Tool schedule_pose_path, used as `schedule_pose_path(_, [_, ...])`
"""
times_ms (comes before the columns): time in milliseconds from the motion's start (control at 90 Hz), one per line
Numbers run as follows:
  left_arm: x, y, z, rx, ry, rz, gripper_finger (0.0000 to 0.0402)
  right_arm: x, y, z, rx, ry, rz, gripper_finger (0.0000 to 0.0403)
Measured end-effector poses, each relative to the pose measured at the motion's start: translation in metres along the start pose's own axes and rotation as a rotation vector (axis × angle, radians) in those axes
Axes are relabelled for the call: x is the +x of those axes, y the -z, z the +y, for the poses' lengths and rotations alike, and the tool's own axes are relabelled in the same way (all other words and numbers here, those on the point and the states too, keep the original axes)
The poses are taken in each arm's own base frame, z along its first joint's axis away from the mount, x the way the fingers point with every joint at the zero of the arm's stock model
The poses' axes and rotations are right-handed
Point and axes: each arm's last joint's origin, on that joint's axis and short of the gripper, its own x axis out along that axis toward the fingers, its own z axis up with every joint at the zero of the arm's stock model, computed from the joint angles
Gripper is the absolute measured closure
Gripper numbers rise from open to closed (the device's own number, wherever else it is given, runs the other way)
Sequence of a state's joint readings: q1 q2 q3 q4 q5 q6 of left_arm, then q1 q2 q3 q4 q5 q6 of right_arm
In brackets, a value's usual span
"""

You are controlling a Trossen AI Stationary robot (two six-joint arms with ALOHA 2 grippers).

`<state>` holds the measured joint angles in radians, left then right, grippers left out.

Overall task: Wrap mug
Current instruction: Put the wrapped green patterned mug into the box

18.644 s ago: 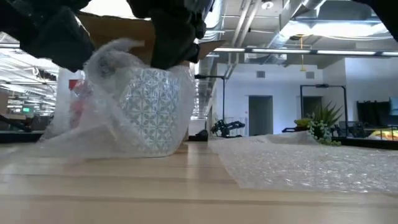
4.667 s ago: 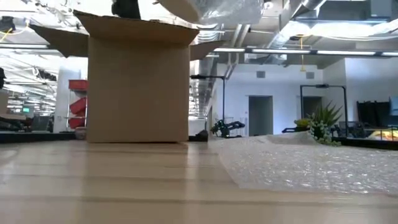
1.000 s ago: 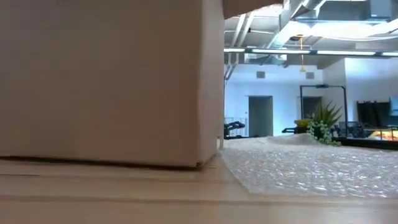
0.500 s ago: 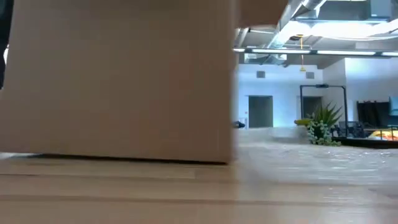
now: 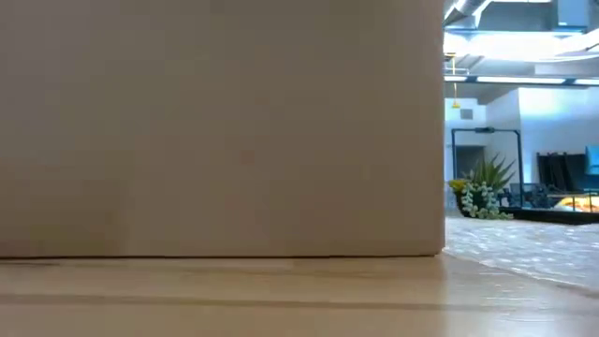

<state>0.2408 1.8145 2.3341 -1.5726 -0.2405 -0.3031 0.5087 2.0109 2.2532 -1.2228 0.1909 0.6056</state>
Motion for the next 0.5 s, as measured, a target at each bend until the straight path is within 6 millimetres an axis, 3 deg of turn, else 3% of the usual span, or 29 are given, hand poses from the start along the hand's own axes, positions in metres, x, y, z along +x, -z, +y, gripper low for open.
schedule_pose_path(222, [-0.005, 0.0, 0.0, 0.02, 0.011, -0.017, 0.0226, 0.0, 0.001, 0.002, 0.042, 0.002, -0.004, 0.0385])
schedule_pose_path(500, [-0.049, 0.014, 0.014, -0.079, 0.076, -0.12, 0.0226, 0.004, 0.004, 0.004, 0.065, -0.008, 0.02, 0.0385])
